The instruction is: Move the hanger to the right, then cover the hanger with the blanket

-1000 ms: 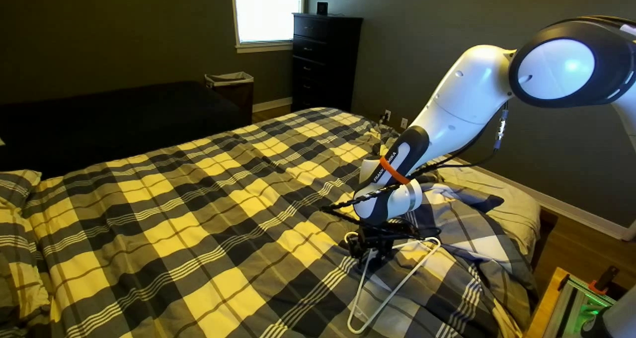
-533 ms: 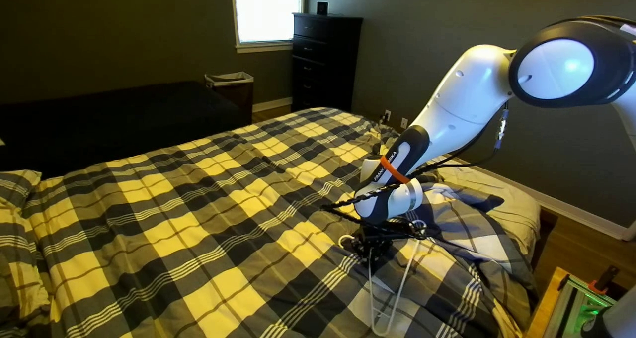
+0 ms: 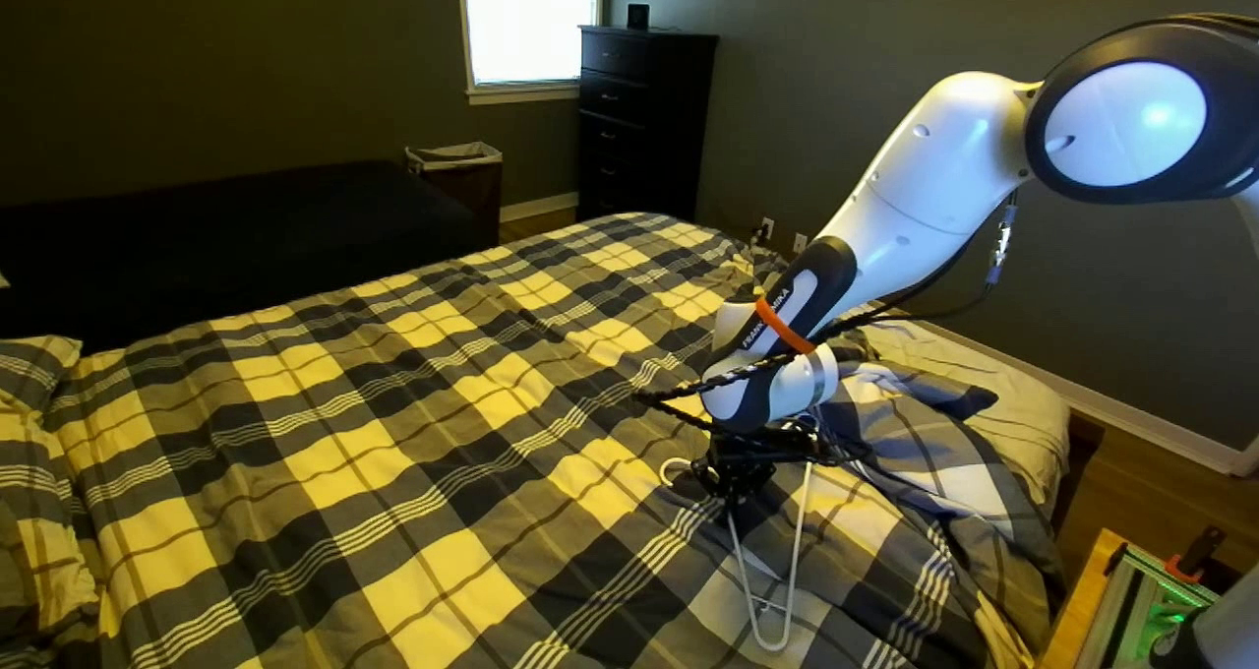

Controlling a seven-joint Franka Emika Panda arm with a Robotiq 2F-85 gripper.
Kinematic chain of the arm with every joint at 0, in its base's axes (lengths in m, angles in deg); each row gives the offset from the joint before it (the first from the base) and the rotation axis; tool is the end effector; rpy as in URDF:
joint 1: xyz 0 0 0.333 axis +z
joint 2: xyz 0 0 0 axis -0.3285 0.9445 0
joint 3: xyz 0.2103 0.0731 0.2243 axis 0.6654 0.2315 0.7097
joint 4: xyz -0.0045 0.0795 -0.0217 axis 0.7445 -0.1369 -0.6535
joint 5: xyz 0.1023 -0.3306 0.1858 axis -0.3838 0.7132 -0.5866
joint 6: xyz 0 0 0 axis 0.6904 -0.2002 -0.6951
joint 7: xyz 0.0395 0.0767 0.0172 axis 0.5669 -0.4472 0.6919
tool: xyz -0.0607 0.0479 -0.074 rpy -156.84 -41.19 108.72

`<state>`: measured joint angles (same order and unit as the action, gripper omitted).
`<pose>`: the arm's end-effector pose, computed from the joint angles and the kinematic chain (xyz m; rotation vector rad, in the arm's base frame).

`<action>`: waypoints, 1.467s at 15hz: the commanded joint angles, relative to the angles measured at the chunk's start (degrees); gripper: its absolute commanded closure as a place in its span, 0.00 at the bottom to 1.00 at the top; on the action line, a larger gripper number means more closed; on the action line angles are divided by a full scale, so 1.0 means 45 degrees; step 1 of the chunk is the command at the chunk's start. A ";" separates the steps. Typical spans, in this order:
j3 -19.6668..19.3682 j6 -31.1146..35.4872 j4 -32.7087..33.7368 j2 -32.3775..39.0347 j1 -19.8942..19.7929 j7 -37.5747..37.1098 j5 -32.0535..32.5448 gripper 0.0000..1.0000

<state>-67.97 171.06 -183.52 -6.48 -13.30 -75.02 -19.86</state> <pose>0.5198 0.0477 0.0673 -2.9560 0.8588 0.3189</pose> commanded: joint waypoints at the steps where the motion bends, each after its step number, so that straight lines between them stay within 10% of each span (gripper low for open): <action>1: -0.0941 -0.0560 -0.1056 -0.1590 0.1130 -0.1269 0.0574 0.98; 6: -0.1764 -0.0800 -0.1269 -0.2864 0.2146 -0.1957 0.2456 0.98; 22: -0.1765 -0.1698 -0.1490 -0.4147 0.1155 -0.2015 0.4178 0.91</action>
<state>-77.23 163.60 -190.37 -25.10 -6.72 -83.59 -1.81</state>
